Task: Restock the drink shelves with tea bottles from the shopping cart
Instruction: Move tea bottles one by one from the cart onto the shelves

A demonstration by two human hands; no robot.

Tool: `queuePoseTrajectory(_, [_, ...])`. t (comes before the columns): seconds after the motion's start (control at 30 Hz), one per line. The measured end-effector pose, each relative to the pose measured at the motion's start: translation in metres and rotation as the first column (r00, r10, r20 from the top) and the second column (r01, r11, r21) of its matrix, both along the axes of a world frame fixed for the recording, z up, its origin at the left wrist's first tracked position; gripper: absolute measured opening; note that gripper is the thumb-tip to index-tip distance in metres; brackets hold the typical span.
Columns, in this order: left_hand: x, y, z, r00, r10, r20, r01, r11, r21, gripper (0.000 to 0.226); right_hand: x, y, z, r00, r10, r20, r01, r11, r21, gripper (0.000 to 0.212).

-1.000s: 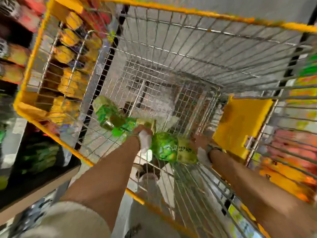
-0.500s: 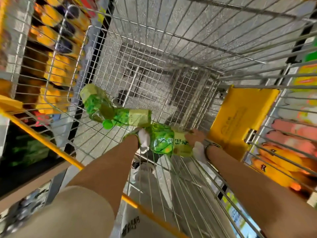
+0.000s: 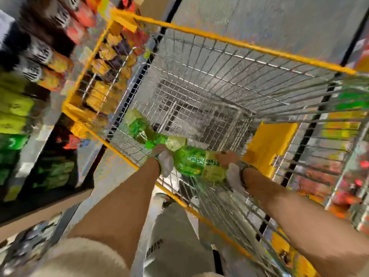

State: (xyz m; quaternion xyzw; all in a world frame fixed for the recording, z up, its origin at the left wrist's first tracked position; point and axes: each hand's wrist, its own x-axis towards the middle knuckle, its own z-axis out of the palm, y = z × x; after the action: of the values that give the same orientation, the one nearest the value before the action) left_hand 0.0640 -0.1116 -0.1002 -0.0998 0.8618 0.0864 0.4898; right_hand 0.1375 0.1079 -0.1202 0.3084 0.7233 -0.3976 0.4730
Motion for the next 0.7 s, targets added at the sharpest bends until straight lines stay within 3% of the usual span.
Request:
queuePoseTrajectory(0.07, [0.0, -0.01, 0.033, 0.986, 0.165, -0.03, -0.161, 0.98, 0.116, 0.04, -0.008, -0.012, 0.029, 0.998, 0.049, -0.04, -0.047, 0.998, 0.033, 0.042])
queuePoseTrajectory(0.23, [-0.012, -0.014, 0.095, 0.916, 0.338, -0.213, -0.296, 0.932, 0.208, 0.037, -0.023, -0.031, 0.087, 0.989, 0.084, -0.124, -0.062, 0.983, 0.172, 0.041])
queuePoseTrajectory(0.33, [-0.024, -0.028, 0.125, 0.819, 0.455, -0.35, -0.376, 0.886, 0.271, 0.034, -0.029, -0.045, 0.121, 0.971, 0.105, -0.215, -0.065, 0.981, 0.184, 0.036])
queuePoseTrajectory(0.43, [-0.03, -0.047, 0.156, 0.728, 0.604, -0.325, -0.496, 0.791, 0.359, 0.031, -0.036, -0.056, 0.144, 0.959, 0.015, -0.283, 0.034, 0.985, 0.168, 0.044])
queuePoseTrajectory(0.53, [-0.024, -0.082, 0.188, 0.683, 0.649, -0.336, -0.474, 0.743, 0.472, 0.035, -0.038, -0.084, 0.176, 0.936, 0.013, -0.351, 0.065, 0.975, 0.211, 0.052])
queuePoseTrajectory(0.7, [-0.011, -0.129, 0.227, 0.587, 0.702, -0.404, -0.464, 0.7, 0.542, 0.036, -0.046, -0.124, 0.202, 0.902, 0.012, -0.431, 0.054, 0.989, 0.14, 0.053])
